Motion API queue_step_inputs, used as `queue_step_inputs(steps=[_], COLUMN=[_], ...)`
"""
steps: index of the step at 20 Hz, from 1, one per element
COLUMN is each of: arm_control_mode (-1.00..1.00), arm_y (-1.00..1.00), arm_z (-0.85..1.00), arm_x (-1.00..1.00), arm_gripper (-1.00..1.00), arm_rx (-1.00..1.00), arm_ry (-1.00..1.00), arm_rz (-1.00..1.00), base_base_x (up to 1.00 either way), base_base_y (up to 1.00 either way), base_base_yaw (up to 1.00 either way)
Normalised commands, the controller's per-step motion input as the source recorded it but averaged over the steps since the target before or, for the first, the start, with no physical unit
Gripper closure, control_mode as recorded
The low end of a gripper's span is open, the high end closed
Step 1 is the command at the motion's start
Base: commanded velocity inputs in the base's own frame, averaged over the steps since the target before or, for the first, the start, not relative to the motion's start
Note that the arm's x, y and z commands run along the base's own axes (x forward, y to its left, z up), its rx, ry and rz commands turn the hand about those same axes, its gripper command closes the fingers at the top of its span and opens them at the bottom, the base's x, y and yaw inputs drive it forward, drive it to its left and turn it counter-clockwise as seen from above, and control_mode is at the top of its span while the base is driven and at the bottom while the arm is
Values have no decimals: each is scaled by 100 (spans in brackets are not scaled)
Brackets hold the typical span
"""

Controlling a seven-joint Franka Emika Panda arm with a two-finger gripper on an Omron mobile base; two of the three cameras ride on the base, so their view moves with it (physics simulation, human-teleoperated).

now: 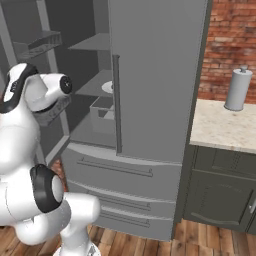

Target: Retrieve the chicken drumstick from the fridge and place it on the saucepan with marinade on the stove.

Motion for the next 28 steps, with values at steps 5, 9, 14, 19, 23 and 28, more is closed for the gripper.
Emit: queue_step_inputs(steps=[5,9,14,19,23,28], arm_control_mode=[-100,-100,-100,-100,-100,-100], arm_y=[41,-48,-100,-100,-100,-100], arm_z=[-17,47,47,12,2,0], arm_x=[0,-26,-69,-67,-47,-36], arm_gripper=[-100,-100,-100,-100,-100,-100], arm_rx=[14,0,-14,-33,-41,-41], arm_ry=[0,-3,-1,-1,0,1], arm_rz=[0,-5,-16,-17,-17,-23], base_base_x=[0,0,0,0,0,0], base_base_y=[0,0,0,0,0,0], base_base_yaw=[0,0,0,0,0,0])
